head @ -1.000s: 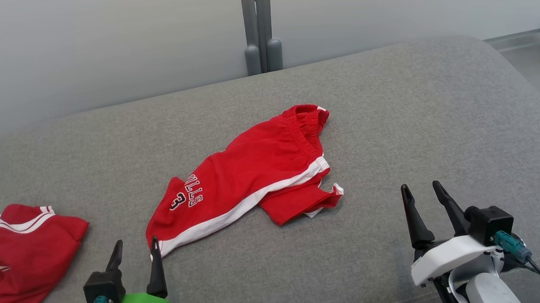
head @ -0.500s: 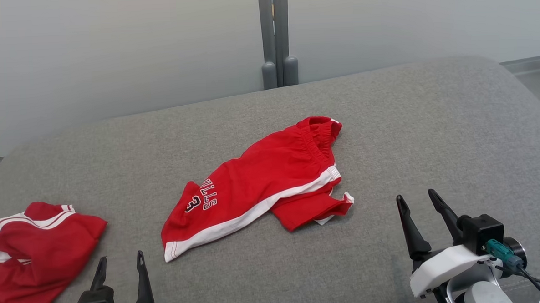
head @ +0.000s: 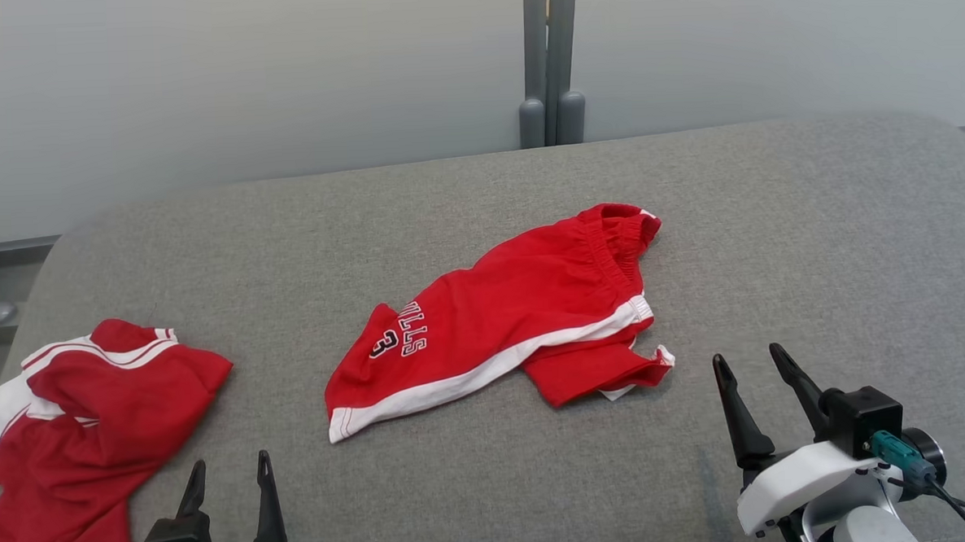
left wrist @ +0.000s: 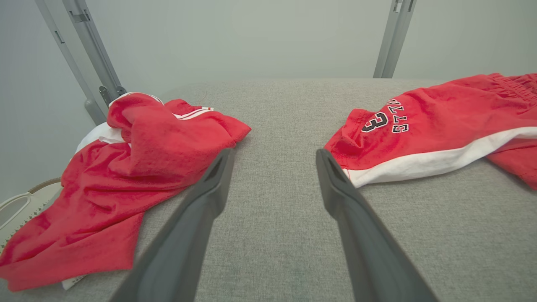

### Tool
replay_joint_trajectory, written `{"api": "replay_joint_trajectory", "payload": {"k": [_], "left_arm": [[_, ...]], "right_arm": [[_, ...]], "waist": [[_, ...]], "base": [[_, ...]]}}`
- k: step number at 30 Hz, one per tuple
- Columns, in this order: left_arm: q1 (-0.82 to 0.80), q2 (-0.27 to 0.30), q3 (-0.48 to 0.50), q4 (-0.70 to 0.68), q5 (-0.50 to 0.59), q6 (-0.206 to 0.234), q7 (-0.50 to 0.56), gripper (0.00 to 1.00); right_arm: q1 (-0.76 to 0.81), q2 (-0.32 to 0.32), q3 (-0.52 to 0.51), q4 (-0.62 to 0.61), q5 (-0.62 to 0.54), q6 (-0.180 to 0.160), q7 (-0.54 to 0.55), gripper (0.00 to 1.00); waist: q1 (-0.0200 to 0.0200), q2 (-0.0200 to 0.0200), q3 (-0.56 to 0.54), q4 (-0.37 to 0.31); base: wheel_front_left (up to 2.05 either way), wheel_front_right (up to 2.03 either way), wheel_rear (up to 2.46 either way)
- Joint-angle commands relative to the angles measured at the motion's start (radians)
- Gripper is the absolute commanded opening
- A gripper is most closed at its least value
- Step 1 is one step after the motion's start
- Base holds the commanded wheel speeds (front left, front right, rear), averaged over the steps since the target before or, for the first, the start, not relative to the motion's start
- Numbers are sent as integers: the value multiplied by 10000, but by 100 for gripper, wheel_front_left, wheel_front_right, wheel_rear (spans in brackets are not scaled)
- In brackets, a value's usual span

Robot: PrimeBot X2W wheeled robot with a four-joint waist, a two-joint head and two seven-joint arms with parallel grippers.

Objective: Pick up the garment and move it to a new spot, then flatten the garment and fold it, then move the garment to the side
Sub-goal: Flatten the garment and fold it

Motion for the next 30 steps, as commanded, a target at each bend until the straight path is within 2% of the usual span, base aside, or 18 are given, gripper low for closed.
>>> {"api": "replay_joint_trajectory", "payload": {"k": [1, 3, 7, 12, 21, 30], "left_arm": [[-225, 21, -17, 32, -63, -41, -5, 100], [-279, 20, -82, 89, -146, -86, -5, 100], [-424, 15, -499, 258, -322, -562, -5, 100], [-719, 27, -956, 470, -637, -841, -5, 100], [-1784, 27, -1645, 1145, -1339, -941, -5, 100], [-2328, 26, -1963, 1481, -1809, -909, -4, 100]], "right_arm": [[-5, -11, -36, 46, -69, -3, -29, 100], [-56, 1, -85, 74, -82, -3, -29, 100], [-190, 11, -183, 108, -30, -3, -29, 100], [-430, -29, -141, 230, -39, -3, -29, 100], [-1623, -243, 357, 766, 156, -3, -29, 100], [-2863, -533, 1091, 1961, 970, -3, -29, 100]], "waist": [[0, 0, 87, 174], [0, 0, 112, 248], [0, 0, 251, 303], [0, 0, 587, 236], [0, 0, 1695, 91], [0, 0, 2278, 132]], "base": [[0, 0, 0], [0, 0, 0], [0, 0, 0], [0, 0, 0], [0, 0, 0], [0, 0, 0]]}}
